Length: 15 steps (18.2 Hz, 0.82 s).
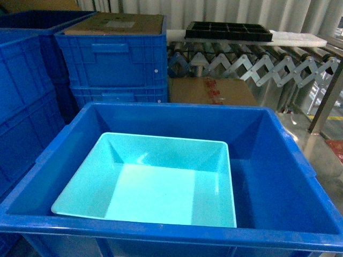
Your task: Stack blue boxes stably on right
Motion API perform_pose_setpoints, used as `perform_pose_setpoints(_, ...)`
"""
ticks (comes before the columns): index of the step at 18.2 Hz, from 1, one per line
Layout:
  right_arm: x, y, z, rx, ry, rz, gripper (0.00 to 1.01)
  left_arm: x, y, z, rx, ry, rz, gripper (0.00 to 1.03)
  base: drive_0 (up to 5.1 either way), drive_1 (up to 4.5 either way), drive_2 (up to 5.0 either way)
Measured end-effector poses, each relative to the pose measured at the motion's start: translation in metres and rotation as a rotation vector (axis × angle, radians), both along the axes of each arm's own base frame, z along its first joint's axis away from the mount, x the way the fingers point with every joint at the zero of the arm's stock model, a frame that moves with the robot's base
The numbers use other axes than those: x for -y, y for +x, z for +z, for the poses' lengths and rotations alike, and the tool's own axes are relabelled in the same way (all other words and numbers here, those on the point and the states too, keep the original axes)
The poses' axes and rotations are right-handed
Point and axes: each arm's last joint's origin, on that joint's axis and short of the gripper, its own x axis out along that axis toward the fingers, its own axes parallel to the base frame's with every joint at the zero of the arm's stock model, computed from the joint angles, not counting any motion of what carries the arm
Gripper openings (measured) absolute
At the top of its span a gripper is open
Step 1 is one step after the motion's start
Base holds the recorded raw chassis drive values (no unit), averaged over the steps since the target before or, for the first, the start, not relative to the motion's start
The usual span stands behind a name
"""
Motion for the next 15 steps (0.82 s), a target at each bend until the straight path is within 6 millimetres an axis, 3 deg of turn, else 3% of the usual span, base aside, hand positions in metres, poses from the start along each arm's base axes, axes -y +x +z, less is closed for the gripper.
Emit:
perform_pose_setpoints(9, 0.000, -0.019, -0.018, 0.008, 0.001, 0.000, 0.02, 0.000, -0.023, -0.015, 0.005, 0.000, 0.001, 0.02, 0.0, 0.00, 0.0)
perform_pose_setpoints(15, 0.000, -0.027, -0.017, 0.018, 0.001, 0.000, 0.02, 0.000, -0.031, -0.019, 0.024, 0.001, 0.001, 0.02, 0.0, 0.00, 0.0)
